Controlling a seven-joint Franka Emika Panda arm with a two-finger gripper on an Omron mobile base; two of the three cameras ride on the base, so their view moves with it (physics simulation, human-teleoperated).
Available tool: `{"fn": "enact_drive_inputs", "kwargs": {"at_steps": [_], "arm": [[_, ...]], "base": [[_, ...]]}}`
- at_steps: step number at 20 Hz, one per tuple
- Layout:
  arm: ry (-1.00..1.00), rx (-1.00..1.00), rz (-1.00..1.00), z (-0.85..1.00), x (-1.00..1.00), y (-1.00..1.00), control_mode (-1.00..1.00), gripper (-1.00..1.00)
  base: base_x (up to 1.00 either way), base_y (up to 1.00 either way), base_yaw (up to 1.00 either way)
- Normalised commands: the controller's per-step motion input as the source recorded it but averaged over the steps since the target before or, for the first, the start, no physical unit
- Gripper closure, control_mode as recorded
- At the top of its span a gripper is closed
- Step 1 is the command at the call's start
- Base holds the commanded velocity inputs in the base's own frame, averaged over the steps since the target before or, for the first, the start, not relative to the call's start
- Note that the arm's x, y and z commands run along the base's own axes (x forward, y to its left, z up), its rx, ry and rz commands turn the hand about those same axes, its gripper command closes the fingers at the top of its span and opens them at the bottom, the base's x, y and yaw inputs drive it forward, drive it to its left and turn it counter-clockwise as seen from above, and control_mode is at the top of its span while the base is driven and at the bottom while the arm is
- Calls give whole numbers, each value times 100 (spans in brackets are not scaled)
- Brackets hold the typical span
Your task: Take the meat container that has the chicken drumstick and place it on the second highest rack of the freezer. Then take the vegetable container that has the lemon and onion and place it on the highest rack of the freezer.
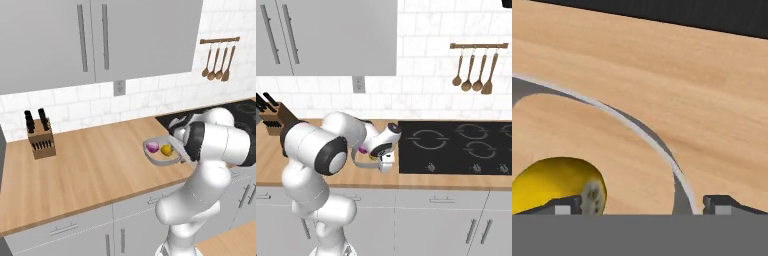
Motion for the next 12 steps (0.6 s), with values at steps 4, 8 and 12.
{"fn": "enact_drive_inputs", "kwargs": {"at_steps": [4, 8, 12], "arm": [[0, 0, 0, -70, 11, -3, -100, -100], [-9, 0, 1, -26, -10, 11, -100, -100], [-17, 0, 6, -40, -49, 38, -100, -100]], "base": [[0, 0, 0], [0, 0, 0], [0, 0, 0]]}}
